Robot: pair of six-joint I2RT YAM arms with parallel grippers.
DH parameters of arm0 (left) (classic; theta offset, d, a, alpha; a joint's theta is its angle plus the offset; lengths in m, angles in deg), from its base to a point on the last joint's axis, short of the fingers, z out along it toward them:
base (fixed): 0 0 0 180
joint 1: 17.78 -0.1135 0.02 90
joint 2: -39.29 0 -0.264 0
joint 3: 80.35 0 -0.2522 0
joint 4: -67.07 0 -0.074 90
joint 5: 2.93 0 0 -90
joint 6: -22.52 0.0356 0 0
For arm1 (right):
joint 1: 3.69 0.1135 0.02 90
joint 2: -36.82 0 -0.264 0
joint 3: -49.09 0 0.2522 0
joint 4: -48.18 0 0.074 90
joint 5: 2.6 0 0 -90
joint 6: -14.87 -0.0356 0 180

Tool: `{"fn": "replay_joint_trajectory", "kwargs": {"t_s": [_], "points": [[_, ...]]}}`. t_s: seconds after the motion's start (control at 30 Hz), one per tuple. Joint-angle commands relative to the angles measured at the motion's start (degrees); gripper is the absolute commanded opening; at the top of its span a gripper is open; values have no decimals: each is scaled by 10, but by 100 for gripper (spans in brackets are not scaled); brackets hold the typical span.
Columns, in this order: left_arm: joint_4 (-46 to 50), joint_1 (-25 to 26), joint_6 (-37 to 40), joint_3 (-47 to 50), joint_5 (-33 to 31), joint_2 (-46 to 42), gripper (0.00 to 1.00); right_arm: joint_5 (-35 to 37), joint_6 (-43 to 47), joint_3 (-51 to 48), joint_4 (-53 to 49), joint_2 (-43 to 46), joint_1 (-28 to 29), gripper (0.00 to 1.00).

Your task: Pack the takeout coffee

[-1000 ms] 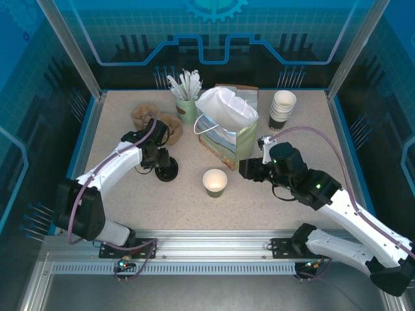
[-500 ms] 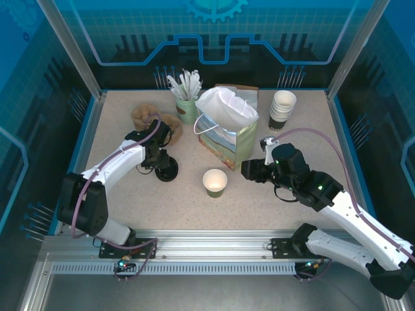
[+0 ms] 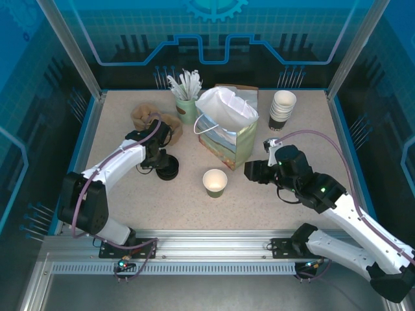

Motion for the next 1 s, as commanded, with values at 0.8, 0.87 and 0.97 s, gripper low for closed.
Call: {"fn": "replay_joint_trajectory", "kwargs": {"t_s": [0.8,0.87,0.97], "points": [[249,146,-32,-193,-34,-100,15,-24,-67,123,-52,-69,50,53],[263,171,-48,-205,-34,-105,15,-14,-76,151,-65,-92,72,54],[270,205,-68,-216,-23,-109,15,-4,-85,174,-61,-117,107,56]]}}
